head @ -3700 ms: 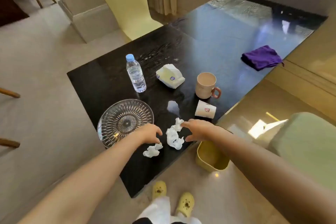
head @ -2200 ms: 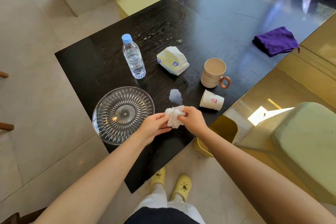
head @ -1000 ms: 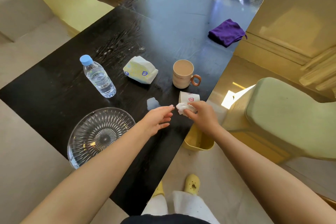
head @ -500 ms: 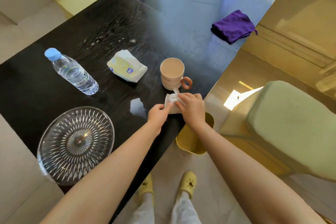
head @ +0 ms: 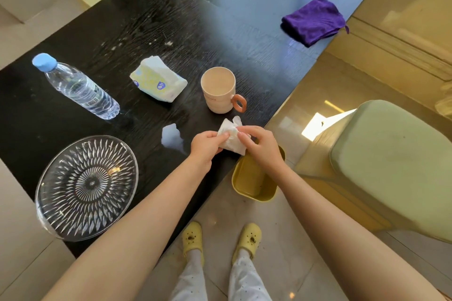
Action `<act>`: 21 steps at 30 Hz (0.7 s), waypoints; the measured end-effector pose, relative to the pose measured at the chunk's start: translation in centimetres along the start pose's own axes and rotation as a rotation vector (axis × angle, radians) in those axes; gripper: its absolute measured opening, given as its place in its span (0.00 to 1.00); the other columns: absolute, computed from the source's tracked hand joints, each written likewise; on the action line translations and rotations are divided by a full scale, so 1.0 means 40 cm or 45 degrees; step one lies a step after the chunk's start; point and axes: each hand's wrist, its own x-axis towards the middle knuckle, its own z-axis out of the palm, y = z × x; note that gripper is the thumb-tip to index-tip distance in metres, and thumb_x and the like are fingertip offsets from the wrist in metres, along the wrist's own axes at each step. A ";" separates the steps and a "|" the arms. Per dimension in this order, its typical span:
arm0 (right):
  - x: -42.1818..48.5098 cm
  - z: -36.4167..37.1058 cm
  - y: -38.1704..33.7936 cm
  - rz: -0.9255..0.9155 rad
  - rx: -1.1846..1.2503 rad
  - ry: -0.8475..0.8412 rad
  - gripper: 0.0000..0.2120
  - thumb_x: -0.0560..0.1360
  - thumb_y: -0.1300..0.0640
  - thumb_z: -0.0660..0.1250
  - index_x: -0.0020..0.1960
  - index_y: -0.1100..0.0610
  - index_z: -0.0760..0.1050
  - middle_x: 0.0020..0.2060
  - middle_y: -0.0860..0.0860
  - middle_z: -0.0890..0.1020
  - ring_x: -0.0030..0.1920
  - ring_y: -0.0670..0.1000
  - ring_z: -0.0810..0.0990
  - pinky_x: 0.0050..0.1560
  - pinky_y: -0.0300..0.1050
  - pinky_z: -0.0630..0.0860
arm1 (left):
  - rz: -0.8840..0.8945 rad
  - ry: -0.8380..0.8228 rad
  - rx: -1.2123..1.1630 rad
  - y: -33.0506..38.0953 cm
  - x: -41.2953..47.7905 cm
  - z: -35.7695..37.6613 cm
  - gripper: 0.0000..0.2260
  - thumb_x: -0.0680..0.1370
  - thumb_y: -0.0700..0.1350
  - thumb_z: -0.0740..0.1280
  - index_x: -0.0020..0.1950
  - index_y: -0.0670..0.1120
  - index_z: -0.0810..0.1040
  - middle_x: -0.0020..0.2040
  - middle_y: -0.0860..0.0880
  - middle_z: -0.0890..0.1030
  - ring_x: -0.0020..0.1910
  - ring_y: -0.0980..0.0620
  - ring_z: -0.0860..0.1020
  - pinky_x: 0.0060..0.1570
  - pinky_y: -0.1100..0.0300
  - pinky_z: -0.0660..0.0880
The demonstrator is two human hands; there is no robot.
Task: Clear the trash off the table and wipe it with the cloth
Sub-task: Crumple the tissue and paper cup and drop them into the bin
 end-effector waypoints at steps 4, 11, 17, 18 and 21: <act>0.003 -0.099 0.006 0.230 0.174 -0.229 0.19 0.74 0.48 0.68 0.62 0.53 0.71 0.57 0.48 0.76 0.56 0.49 0.78 0.48 0.37 0.78 | 0.147 -0.123 0.144 -0.002 -0.035 0.039 0.10 0.75 0.41 0.69 0.49 0.35 0.80 0.48 0.42 0.82 0.51 0.45 0.81 0.53 0.53 0.78; 0.002 -0.239 0.080 0.435 0.382 -0.751 0.11 0.77 0.50 0.64 0.58 0.51 0.74 0.52 0.49 0.82 0.53 0.49 0.82 0.53 0.39 0.79 | 0.232 -0.258 0.356 -0.005 -0.052 0.135 0.14 0.74 0.44 0.70 0.58 0.41 0.79 0.60 0.50 0.77 0.59 0.50 0.76 0.61 0.51 0.76; -0.007 -0.242 0.199 0.488 0.421 -0.541 0.12 0.75 0.49 0.67 0.55 0.52 0.77 0.55 0.55 0.82 0.57 0.56 0.81 0.61 0.50 0.77 | 0.385 -0.334 0.530 -0.031 -0.036 0.215 0.05 0.76 0.43 0.68 0.40 0.50 0.77 0.41 0.55 0.77 0.42 0.57 0.77 0.45 0.61 0.76; -0.006 -0.239 0.218 0.483 0.430 -0.504 0.13 0.75 0.49 0.67 0.56 0.53 0.76 0.55 0.54 0.82 0.57 0.56 0.81 0.61 0.51 0.77 | 0.405 -0.321 0.549 -0.032 -0.031 0.224 0.00 0.75 0.45 0.68 0.45 0.49 0.78 0.45 0.51 0.79 0.46 0.54 0.79 0.46 0.59 0.77; 0.004 -0.220 0.281 0.480 0.444 -0.397 0.17 0.75 0.48 0.67 0.59 0.56 0.76 0.55 0.54 0.82 0.57 0.56 0.80 0.62 0.52 0.77 | 0.544 -0.260 0.729 -0.050 0.015 0.246 0.13 0.75 0.46 0.68 0.59 0.46 0.76 0.59 0.48 0.76 0.54 0.53 0.77 0.48 0.63 0.77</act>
